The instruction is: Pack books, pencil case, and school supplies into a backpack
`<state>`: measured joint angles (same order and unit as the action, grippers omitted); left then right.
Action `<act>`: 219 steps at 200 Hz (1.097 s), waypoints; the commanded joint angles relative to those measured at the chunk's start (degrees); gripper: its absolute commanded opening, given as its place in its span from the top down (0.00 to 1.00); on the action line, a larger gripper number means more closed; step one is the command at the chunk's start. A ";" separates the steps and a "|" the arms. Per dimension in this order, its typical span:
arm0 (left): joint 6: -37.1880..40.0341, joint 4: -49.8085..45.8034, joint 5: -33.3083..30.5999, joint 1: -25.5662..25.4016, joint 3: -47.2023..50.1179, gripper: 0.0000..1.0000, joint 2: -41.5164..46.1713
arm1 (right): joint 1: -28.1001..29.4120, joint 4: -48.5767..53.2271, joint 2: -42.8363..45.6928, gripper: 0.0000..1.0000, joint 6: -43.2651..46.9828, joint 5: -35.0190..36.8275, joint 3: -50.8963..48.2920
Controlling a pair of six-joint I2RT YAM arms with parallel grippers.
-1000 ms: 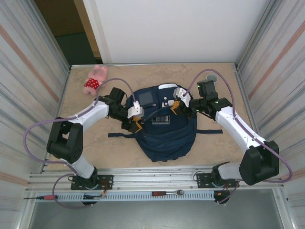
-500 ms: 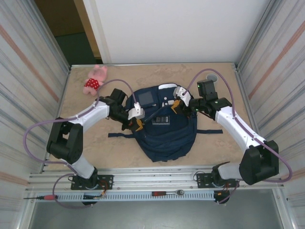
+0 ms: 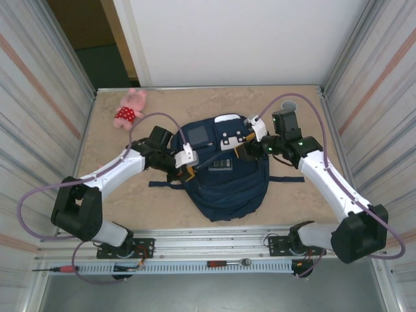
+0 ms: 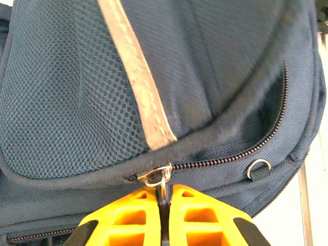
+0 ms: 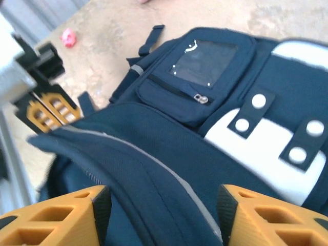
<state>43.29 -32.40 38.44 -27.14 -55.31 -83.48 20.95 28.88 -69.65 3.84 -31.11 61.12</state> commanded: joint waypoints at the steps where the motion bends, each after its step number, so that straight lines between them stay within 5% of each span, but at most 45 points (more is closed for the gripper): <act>1: -2.68 0.46 -1.12 -1.34 0.65 1.00 0.31 | 2.72 7.64 6.48 0.41 -20.39 5.72 2.39; 39: -3.80 0.51 -1.40 -2.10 0.50 1.00 -0.63 | 8.07 -0.18 20.46 0.36 -55.36 9.25 -10.97; 64: -3.97 0.92 -1.50 -2.26 0.82 1.00 -0.37 | 18.97 -3.48 25.02 0.37 -74.68 18.34 -18.16; 94: -4.15 0.64 -1.70 -2.44 0.82 1.00 -0.27 | 30.37 -10.54 21.62 0.34 -82.59 26.39 -20.41; 162: -4.62 0.67 -1.49 -3.46 1.43 1.00 0.66 | 28.97 -28.25 6.99 0.31 -87.88 24.60 -22.29; 219: -6.37 0.42 0.21 -4.91 1.90 1.00 2.14 | 27.20 -29.71 0.71 0.85 -88.22 28.66 -23.94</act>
<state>38.26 -31.55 35.42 -30.57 -54.48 -83.83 48.90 2.94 -67.11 -83.05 -5.56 39.29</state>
